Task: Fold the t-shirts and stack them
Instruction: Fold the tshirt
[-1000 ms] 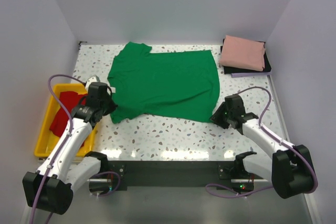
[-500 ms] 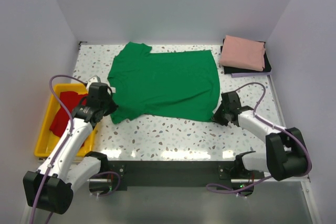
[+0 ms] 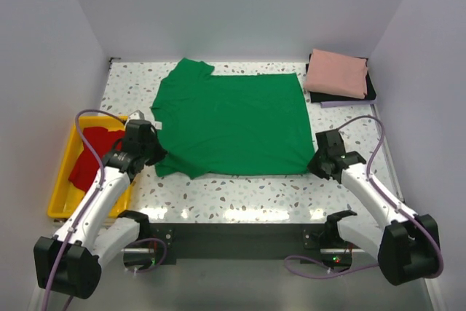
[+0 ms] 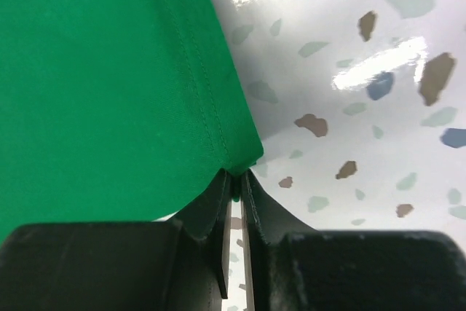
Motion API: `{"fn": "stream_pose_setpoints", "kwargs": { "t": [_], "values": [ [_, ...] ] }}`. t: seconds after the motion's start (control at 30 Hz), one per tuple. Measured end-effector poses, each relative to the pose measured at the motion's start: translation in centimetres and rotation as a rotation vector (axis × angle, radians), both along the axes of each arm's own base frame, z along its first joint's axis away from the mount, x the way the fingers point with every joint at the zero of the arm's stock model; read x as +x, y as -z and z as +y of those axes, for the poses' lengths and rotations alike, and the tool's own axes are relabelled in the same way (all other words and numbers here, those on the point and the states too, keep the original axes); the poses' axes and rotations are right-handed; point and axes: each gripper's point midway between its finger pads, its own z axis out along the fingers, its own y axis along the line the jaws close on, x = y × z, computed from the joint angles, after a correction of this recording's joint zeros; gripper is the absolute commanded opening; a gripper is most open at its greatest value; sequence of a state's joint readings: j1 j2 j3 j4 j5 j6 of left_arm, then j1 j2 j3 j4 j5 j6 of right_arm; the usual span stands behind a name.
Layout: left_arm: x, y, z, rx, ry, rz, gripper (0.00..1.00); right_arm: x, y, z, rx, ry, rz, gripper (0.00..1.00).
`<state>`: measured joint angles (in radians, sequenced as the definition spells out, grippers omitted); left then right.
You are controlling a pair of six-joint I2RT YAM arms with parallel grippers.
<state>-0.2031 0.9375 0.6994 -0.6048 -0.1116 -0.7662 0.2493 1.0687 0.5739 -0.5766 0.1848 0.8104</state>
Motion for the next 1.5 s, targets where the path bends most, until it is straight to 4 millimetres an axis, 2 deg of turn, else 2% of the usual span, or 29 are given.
{"fn": "stream_pose_setpoints", "kwargs": {
  "t": [0.1, 0.27, 0.4, 0.53, 0.6, 0.73, 0.83, 0.93, 1.03, 1.13, 1.27, 1.5],
  "values": [
    [-0.9, 1.3, -0.5, -0.026, 0.017, 0.026, 0.0, 0.0, -1.2, -0.9, -0.017, 0.018, -0.022, 0.11],
    [-2.7, 3.0, -0.8, -0.064, 0.02, 0.068, 0.0, -0.4, -1.4, -1.8, -0.046, 0.025, 0.002, 0.11],
    [-3.1, 2.2, -0.9, -0.081, 0.014, 0.036, 0.0, -0.5, -1.5, -2.1, -0.06, 0.013, 0.017, 0.09],
    [-2.4, 1.3, -1.0, -0.079, 0.017, 0.023, 0.0, 0.7, -2.1, -1.8, -0.074, -0.024, 0.026, 0.05],
    [-1.3, 0.6, -1.0, -0.066, 0.02, 0.033, 0.0, 2.2, -2.9, -1.4, -0.072, -0.057, 0.026, 0.05],
    [2.3, -1.4, -1.3, -0.038, 0.025, 0.01, 0.0, 6.1, -4.4, -0.6, -0.084, -0.106, 0.0, 0.0],
    [5.3, -2.5, -1.7, -0.023, 0.026, -0.013, 0.0, 9.1, -5.0, -0.2, -0.101, -0.135, -0.004, 0.0],
    [8.2, -2.8, -2.0, -0.006, 0.029, -0.023, 0.0, 12.1, -4.9, 0.3, -0.114, -0.164, -0.004, 0.0],
    [10.9, -2.1, -2.3, 0.013, 0.026, -0.005, 0.0, 14.3, -3.7, 0.7, -0.119, -0.189, 0.023, 0.0],
    [13.2, -1.3, -2.6, 0.024, 0.022, 0.012, 0.0, 15.4, -2.5, 0.5, -0.124, -0.195, 0.046, 0.0],
    [15.4, -1.0, -2.9, 0.036, 0.029, 0.015, 0.0, 16.3, -1.6, -0.7, -0.114, -0.176, 0.065, 0.0],
    [18.1, -1.8, -2.9, 0.033, 0.02, -0.018, 0.0, 18.0, -2.3, -2.4, -0.105, -0.137, 0.028, 0.0]
  ]
}}
